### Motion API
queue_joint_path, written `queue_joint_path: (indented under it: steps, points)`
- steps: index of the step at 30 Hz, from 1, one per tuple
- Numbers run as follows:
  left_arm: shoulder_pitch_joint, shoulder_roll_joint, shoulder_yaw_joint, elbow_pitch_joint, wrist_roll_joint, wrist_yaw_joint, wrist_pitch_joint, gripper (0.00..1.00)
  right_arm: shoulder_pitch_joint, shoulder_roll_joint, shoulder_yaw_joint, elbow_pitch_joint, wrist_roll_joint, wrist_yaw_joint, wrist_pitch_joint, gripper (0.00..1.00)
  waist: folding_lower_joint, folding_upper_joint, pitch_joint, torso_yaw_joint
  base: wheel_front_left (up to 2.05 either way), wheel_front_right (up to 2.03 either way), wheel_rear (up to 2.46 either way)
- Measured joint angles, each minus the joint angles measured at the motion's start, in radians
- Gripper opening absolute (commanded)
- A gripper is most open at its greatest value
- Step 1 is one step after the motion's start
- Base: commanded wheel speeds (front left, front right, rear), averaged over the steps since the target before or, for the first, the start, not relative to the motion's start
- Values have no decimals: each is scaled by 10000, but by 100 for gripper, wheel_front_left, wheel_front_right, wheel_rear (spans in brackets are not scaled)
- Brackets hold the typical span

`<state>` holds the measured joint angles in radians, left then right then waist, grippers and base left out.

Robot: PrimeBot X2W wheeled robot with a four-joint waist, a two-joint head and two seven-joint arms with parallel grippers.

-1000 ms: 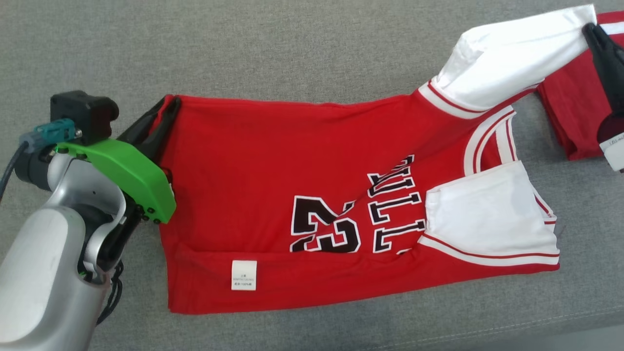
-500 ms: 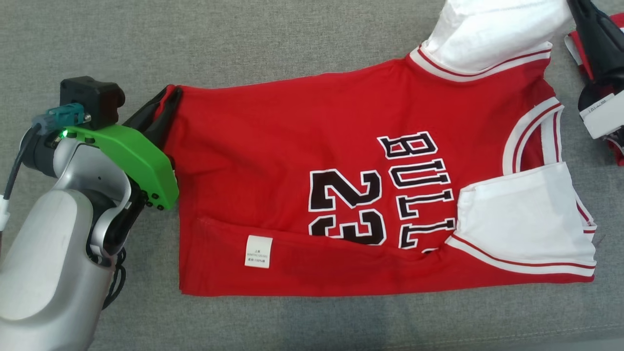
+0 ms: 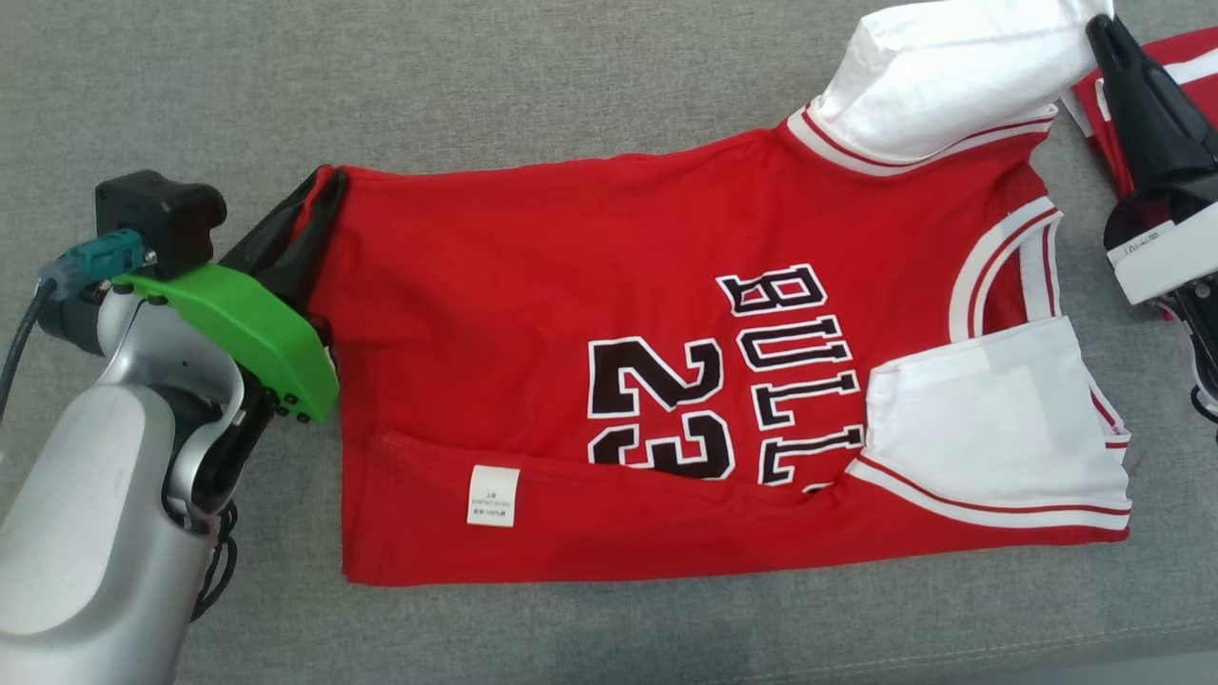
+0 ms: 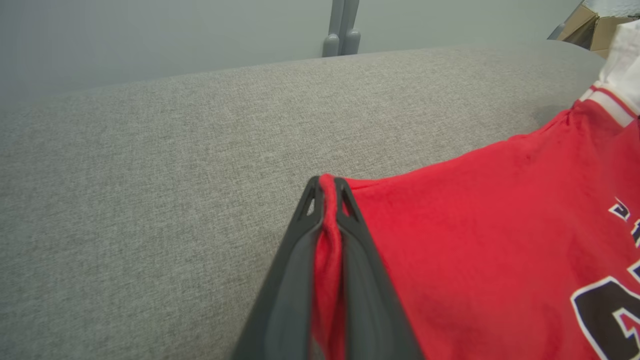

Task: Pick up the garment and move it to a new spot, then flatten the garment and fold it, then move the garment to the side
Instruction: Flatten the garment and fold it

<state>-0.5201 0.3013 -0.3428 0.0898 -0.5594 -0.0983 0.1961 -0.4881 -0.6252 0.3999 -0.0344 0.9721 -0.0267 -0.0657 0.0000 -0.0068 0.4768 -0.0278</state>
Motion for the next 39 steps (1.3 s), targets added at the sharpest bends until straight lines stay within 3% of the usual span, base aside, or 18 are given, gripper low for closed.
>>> queue_joint_path:
  steps: [10, 15, 21, 29, 39]
  points:
    - [1098, 437, -286, -470, 50, -163, -754, 0, 1476, 299, 36, -470, 67, -44, -696, 0, 0, 0, -454, -546, 0, 0, 0]
    - [1755, 568, -523, -853, 157, -165, -1260, 0, 2746, 675, 0, -871, 408, -360, -1118, 0, 0, 0, -708, -753, 0, 0, 0]
    - [2799, 861, -65, -1068, 184, -163, -1944, 0, 4079, 1187, 163, -1266, 752, -454, -1377, 0, 0, 0, -887, -1042, 0, 0, 0]
    - [3838, 1064, 493, -1354, 173, 12, -2694, 0, 5116, 1216, -297, -1555, 836, -556, -1639, 0, 0, 0, -1071, -1454, 0, 0, 0]
    - [4798, 1377, -424, -1599, 497, -86, -2892, 0, 5585, 955, 69, -1363, 640, -556, -1628, 0, 0, 0, -1321, -1641, 0, 0, 0]
